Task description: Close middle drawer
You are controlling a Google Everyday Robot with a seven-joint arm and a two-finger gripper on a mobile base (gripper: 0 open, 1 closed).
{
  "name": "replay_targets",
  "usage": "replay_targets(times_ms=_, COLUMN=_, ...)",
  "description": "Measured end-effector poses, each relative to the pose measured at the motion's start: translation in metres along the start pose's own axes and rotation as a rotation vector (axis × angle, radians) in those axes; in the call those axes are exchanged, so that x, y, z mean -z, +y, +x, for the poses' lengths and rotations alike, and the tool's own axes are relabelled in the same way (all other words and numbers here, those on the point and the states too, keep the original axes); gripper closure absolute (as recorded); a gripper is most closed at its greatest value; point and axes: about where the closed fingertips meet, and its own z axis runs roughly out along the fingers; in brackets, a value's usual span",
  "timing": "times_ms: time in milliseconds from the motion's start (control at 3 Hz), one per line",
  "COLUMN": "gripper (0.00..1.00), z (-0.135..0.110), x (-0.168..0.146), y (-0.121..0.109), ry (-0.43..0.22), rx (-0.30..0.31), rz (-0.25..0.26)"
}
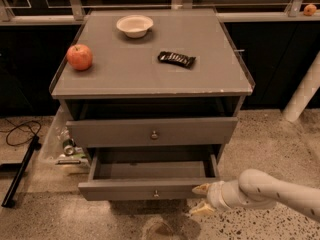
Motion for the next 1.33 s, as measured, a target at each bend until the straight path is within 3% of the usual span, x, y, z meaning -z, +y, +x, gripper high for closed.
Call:
replay_targets(times_ms=333, gripper=0.66, z=-0.0132, x=-0.0175, y=-0.0565, ry=0.051, rx=0.012, rz=0.037)
replay_targets(times_ms=667, gripper=0.89, z=-0.0133, x=-0.0175, y=-0.056, ry=0.052, rx=0.012, rz=0.038)
replay_targets(times_ms=1000, gripper=0.85, z=-0.0133, x=-0.0175, y=-0.056, ry=0.052, rx=0.012, rz=0.038)
replay_targets(times_ms=1333, gripper=0.62, z=-0.0133, x=-0.0176, y=-0.056, ry=0.052, rx=0.012, rz=0.037)
